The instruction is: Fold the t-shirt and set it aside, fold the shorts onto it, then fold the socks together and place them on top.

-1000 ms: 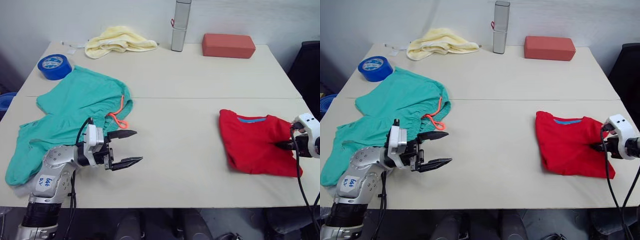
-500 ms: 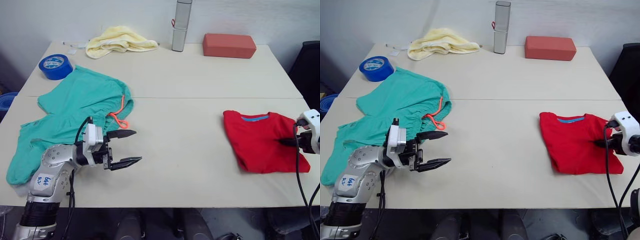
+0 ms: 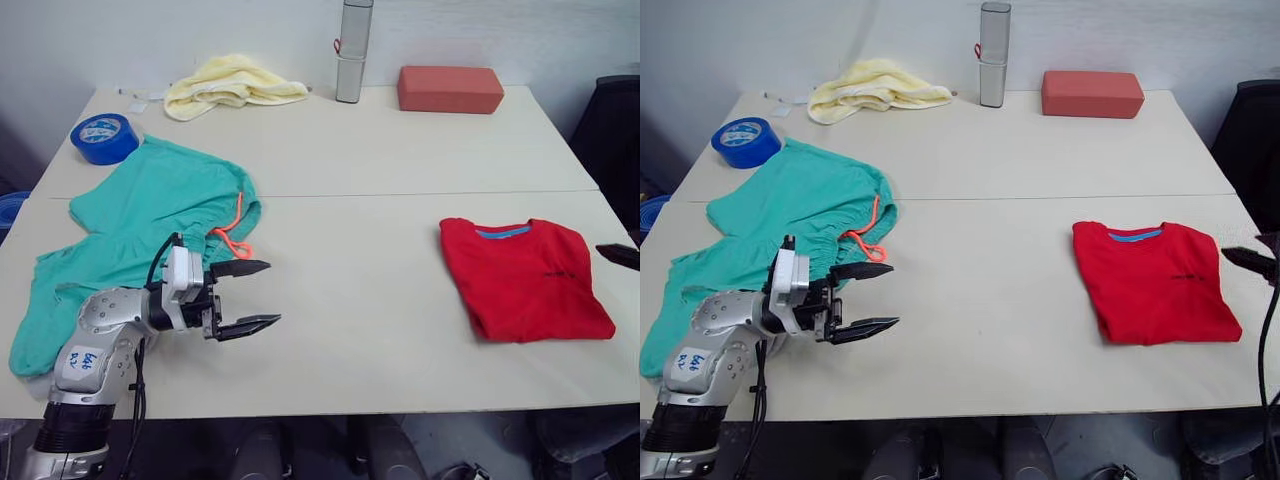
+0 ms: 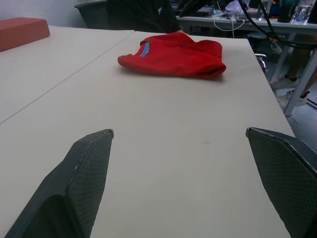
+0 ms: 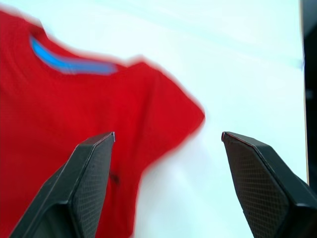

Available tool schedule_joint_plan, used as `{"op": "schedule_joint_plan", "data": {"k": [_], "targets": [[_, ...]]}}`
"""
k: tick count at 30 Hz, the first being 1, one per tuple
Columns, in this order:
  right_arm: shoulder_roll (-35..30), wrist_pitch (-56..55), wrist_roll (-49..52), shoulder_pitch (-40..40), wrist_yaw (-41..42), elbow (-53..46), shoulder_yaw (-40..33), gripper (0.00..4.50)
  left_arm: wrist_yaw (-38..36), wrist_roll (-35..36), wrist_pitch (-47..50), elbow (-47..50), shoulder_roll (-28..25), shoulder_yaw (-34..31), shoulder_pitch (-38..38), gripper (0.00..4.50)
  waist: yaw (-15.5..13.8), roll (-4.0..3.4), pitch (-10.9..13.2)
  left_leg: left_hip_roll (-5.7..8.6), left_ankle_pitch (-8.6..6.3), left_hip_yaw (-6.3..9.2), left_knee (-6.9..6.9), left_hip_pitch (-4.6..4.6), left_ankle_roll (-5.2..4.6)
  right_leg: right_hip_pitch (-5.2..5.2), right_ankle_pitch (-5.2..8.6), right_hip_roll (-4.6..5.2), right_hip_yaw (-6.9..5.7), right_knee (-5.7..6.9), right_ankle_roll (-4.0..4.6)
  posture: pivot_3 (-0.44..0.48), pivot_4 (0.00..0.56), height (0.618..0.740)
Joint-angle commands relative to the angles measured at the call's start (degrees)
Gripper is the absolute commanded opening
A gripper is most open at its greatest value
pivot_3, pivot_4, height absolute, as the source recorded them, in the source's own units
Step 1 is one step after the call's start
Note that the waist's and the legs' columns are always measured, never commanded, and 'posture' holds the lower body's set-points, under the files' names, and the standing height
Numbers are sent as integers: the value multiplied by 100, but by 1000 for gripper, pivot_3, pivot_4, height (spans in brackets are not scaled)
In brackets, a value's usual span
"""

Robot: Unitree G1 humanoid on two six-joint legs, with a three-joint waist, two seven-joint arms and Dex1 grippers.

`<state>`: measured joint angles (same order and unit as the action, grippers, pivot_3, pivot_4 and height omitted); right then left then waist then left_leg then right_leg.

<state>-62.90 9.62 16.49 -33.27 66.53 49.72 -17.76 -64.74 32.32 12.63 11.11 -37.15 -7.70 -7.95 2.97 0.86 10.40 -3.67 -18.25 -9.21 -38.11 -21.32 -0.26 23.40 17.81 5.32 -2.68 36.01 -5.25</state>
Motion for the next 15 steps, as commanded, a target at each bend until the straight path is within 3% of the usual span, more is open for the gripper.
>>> {"op": "schedule_joint_plan", "data": {"k": [1,2,5,6,9,15], "targets": [[659,276,634,562,151,-1600,-134,3516,253,324,206,436,-95,-415,163,4500,22,4,1,-4,1,2,-1,1,3,-2,-1,-2,-1,1,1,0,150,740],[833,520,745,759,54,-2145,-101,3516,355,412,294,510,-112,-554,223,4500,19,4,1,-4,2,3,0,0,4,0,-1,-1,0,5,1,0,150,740],[1361,1140,1227,1368,-116,-3827,-15,4093,616,448,409,784,-220,-985,572,4500,-16,-20,7,1,5,4,1,-4,4,12,-1,8,2,19,1,0,150,740],[1527,1129,1301,1563,-140,-4296,44,4406,671,385,366,859,-269,-1142,752,4500,-30,-23,5,1,5,5,3,-7,4,16,0,9,5,22,1,0,150,740],[2007,256,1254,2104,111,-5366,323,4460,824,132,129,927,-334,-1744,1454,4500,-47,-23,4,1,3,9,7,-6,5,13,0,8,0,15,2,0,150,740],[2507,-2179,1099,2644,1199,-5050,395,4460,1476,-250,-630,520,101,-3537,2763,4500,-94,-13,5,6,-15,6,8,-5,-10,1,-2,11,-7,-6,-1,0,150,740]]}}
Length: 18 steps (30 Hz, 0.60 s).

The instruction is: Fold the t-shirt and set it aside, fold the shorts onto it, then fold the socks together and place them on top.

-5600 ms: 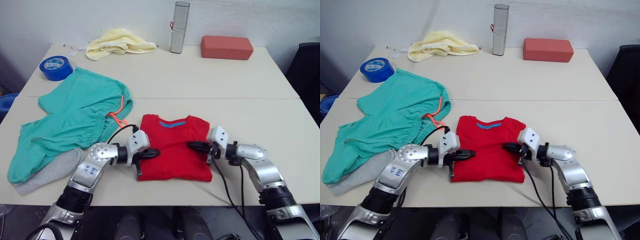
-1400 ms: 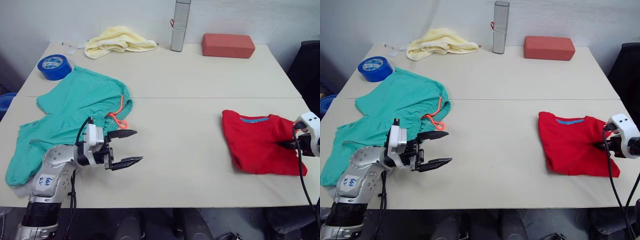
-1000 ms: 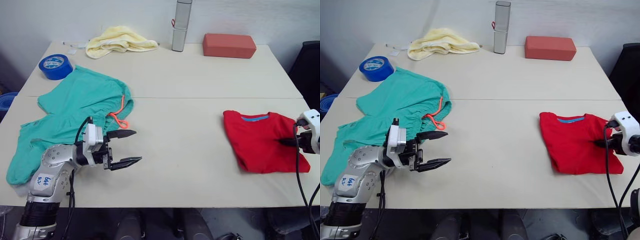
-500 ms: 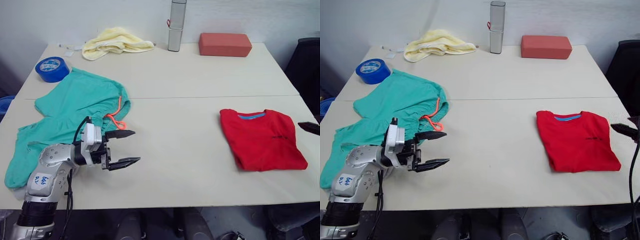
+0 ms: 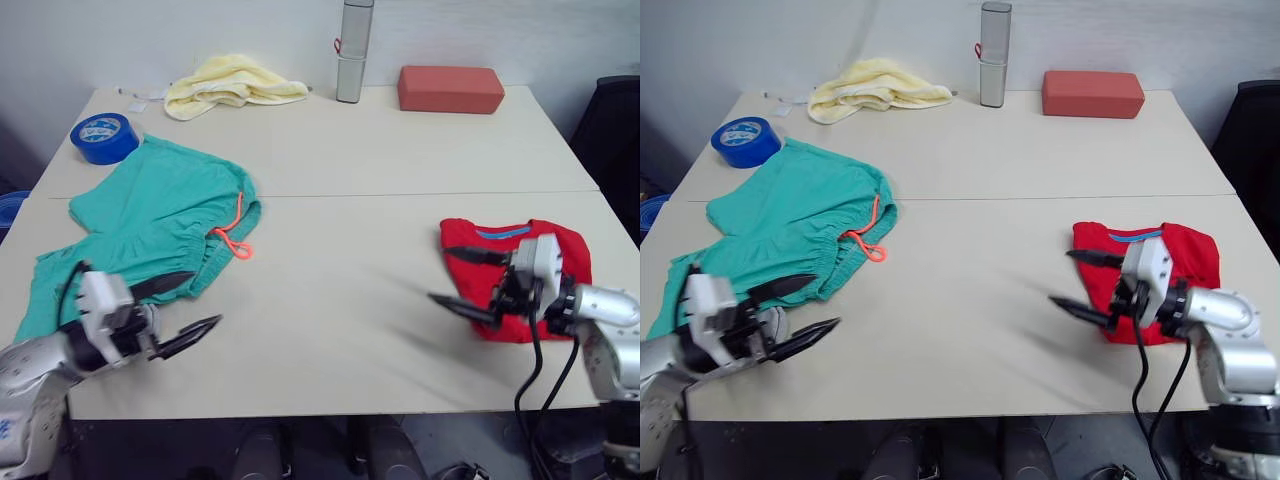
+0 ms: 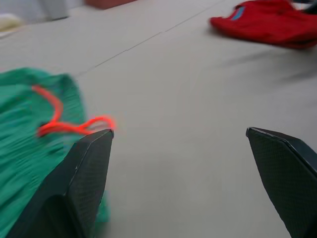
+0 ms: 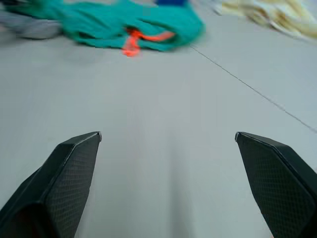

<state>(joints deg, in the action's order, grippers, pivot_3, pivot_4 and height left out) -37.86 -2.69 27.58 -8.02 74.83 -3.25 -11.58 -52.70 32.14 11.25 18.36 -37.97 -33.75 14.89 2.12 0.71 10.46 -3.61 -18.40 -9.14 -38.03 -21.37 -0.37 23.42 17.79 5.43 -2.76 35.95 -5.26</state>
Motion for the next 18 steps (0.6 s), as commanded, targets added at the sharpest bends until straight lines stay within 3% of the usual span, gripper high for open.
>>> {"op": "schedule_joint_plan", "data": {"k": [1,5,9,15,18], "targets": [[12,-1126,20,166,445,396,-273,4460,357,-290,-640,-305,301,-1214,719,4500,-15,3,-2,2,-2,-2,0,2,-3,-1,0,2,1,-2,0,0,150,740],[45,-1802,39,224,533,1066,-439,4460,712,-148,-835,-674,815,-2110,1467,4500,-17,23,-5,3,-14,-7,-2,9,-15,-8,1,9,3,-11,2,0,150,740],[184,-2050,506,270,913,1243,-455,4460,793,-3,-887,-1005,1003,-2465,1786,4500,-35,34,-5,0,-32,9,-3,13,-19,-8,4,13,1,-8,17,0,150,740],[348,-1320,1033,364,665,319,-174,4460,899,431,-328,-1199,856,-2656,1936,4500,-30,35,-7,-11,-27,50,4,12,3,-11,3,16,7,2,53,0,150,740],[644,-1242,1310,435,486,-632,41,4460,1005,839,274,-1283,499,-2851,1877,4500,-30,48,-14,-16,-25,64,11,8,13,-8,18,16,-2,4,83,0,150,740]]}}
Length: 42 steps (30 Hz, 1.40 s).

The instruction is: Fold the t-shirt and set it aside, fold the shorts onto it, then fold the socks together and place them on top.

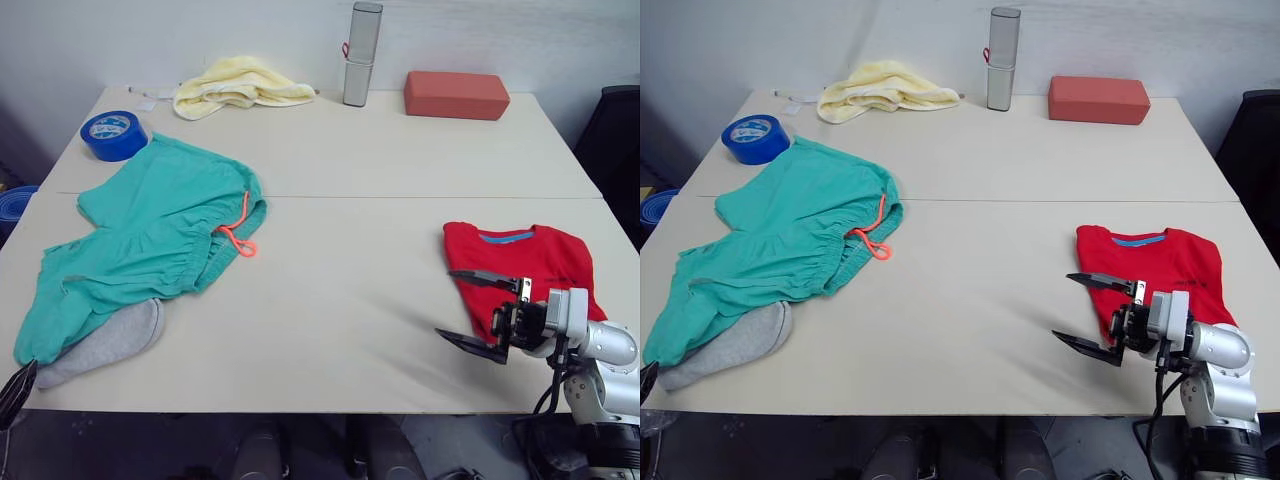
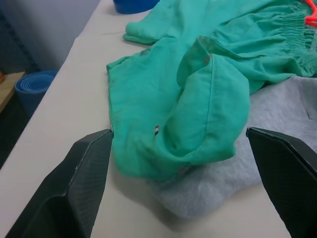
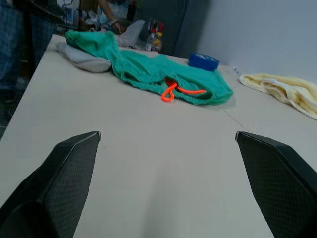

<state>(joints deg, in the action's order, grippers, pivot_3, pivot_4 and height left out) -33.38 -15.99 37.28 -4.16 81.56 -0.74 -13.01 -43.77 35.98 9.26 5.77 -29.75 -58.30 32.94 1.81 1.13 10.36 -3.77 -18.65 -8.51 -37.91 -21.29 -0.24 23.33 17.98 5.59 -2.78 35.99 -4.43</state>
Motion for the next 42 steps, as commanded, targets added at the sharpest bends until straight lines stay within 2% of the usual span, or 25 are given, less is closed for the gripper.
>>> {"op": "schedule_joint_plan", "data": {"k": [1,3,5,8,13,17,21,33,38,42], "targets": [[260,171,396,70,-284,-1180,274,4460,77,620,787,-30,-498,-407,76,4500,3,11,-6,-3,2,6,4,0,8,0,-1,-2,-6,2,-2,0,150,740],[348,420,479,71,-551,-1716,480,4460,19,694,1350,1,-887,-270,125,4500,3,8,-5,-6,5,11,11,0,18,2,0,-4,-10,4,0,0,150,740],[372,601,500,46,-655,-2128,741,4460,-1,267,1306,-74,-1315,-5,0,4500,-9,6,-4,-2,7,10,16,-1,20,5,0,-1,-9,3,0,0,150,740],[420,661,371,-10,-728,-2300,990,4460,320,103,1731,-317,-1831,377,-581,4500,-18,6,-6,0,11,13,23,0,24,11,6,0,-14,2,15,0,150,740],[447,636,237,-53,-760,-2144,1082,4460,288,-257,2293,-224,-2267,1199,-883,4500,52,21,-14,7,18,-4,52,3,24,11,-1,11,-17,-5,11,0,150,740],[505,648,168,-134,-849,-2075,1093,4460,383,-532,2387,-402,-2418,1383,-1132,4500,111,24,-15,2,57,-7,77,2,49,22,5,11,-55,-4,20,0,150,740],[518,606,98,-98,-836,-2020,1102,4500,301,-605,2189,-723,-2433,1467,-1732,3645,110,18,-12,-9,68,-2,83,2,68,26,10,-1,-81,2,28,0,150,740],[319,511,20,-223,-862,-1672,738,4500,-154,-848,2425,-1274,-2892,2079,-2741,33,97,23,-13,0,86,4,73,13,48,26,8,10,-83,51,27,0,150,740],[265,546,9,-184,-914,-1675,671,4500,-334,-788,2060,-1410,-2794,1898,-3043,33,101,23,-13,-2,91,5,74,11,56,29,9,8,-84,54,29,0,150,740],[216,537,-29,-203,-930,-1603,624,4500,-308,-396,2053,-1306,-2648,1891,-3880,33,11,27,-14,-1,98,5,65,11,59,27,9,9,-85,59,28,0,150,740]]}}
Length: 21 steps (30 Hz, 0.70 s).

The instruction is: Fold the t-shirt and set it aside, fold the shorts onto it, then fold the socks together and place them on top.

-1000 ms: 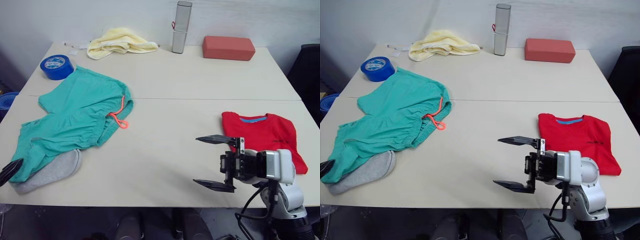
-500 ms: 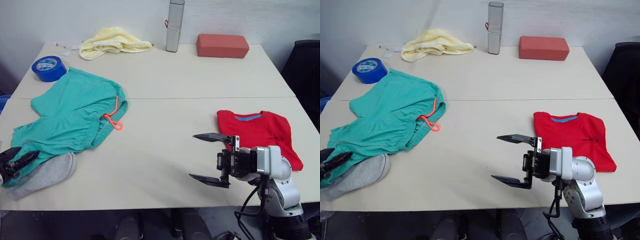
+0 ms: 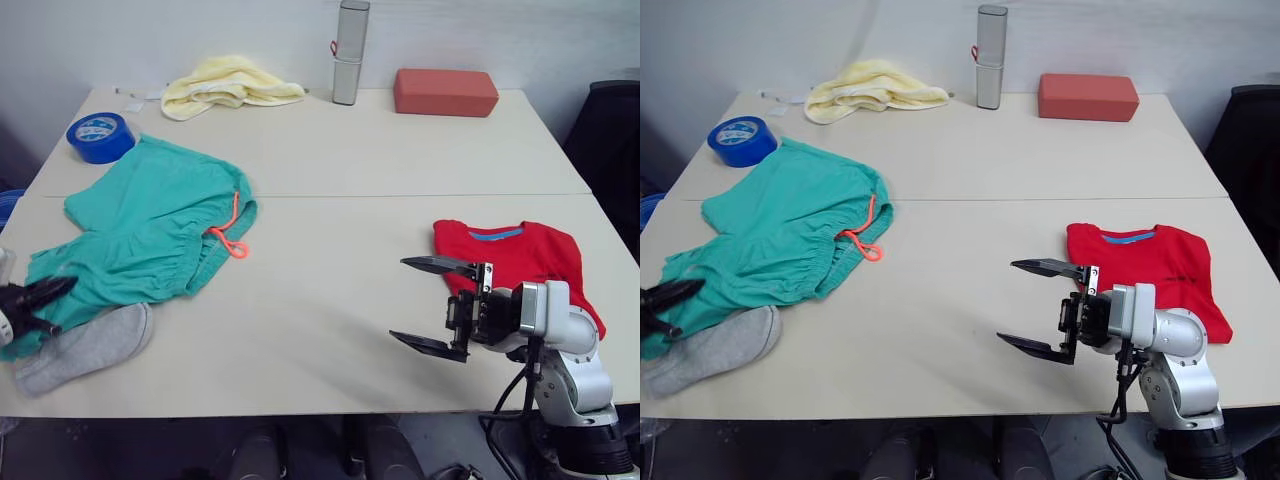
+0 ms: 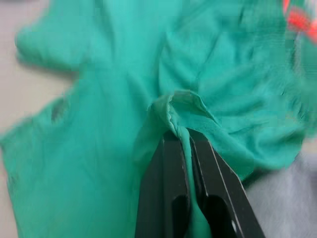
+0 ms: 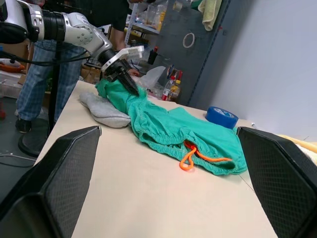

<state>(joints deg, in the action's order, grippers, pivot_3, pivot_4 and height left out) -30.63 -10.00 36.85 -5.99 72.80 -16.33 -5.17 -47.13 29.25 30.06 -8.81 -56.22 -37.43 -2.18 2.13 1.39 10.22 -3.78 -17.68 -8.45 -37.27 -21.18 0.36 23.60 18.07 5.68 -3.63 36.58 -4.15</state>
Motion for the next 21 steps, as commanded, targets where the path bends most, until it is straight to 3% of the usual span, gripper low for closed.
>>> {"op": "schedule_joint_plan", "data": {"k": [1,5,8,12,16,21], "targets": [[-65,-65,0,-35,-71,-23,-169,4500,121,324,20,162,32,-110,-636,33,-44,1,-1,1,0,0,-2,1,0,-1,0,1,1,2,0,0,150,740],[-114,-100,-70,-106,-73,87,-205,4500,204,648,446,450,335,617,-1769,33,-128,3,-2,7,3,2,-13,-4,-1,-5,-2,1,-5,7,-4,0,150,740],[-223,-130,-76,-161,29,205,-293,4500,88,834,844,802,820,1507,-2444,33,-160,4,-1,11,3,-8,-22,-4,-2,-5,-4,-6,-7,14,-9,0,150,740],[-353,-124,-65,-205,114,289,-403,4500,-128,765,984,1071,1204,2297,-2765,33,-182,6,1,6,0,-24,-56,-9,-5,-3,-6,-27,-13,25,-14,0,150,740],[-569,-66,-85,-265,197,468,-550,4500,-244,899,1240,1439,1916,3167,-3146,33,-185,7,4,3,-1,-33,-71,-8,-3,0,-6,-40,-11,32,-14,0,150,740],[-771,90,-1,-329,214,586,-671,4500,33,1199,1664,1674,2861,3572,-3526,33,-207,10,6,3,-1,-31,-82,-9,-7,-5,-10,-59,5,34,-22,0,150,740]]}}
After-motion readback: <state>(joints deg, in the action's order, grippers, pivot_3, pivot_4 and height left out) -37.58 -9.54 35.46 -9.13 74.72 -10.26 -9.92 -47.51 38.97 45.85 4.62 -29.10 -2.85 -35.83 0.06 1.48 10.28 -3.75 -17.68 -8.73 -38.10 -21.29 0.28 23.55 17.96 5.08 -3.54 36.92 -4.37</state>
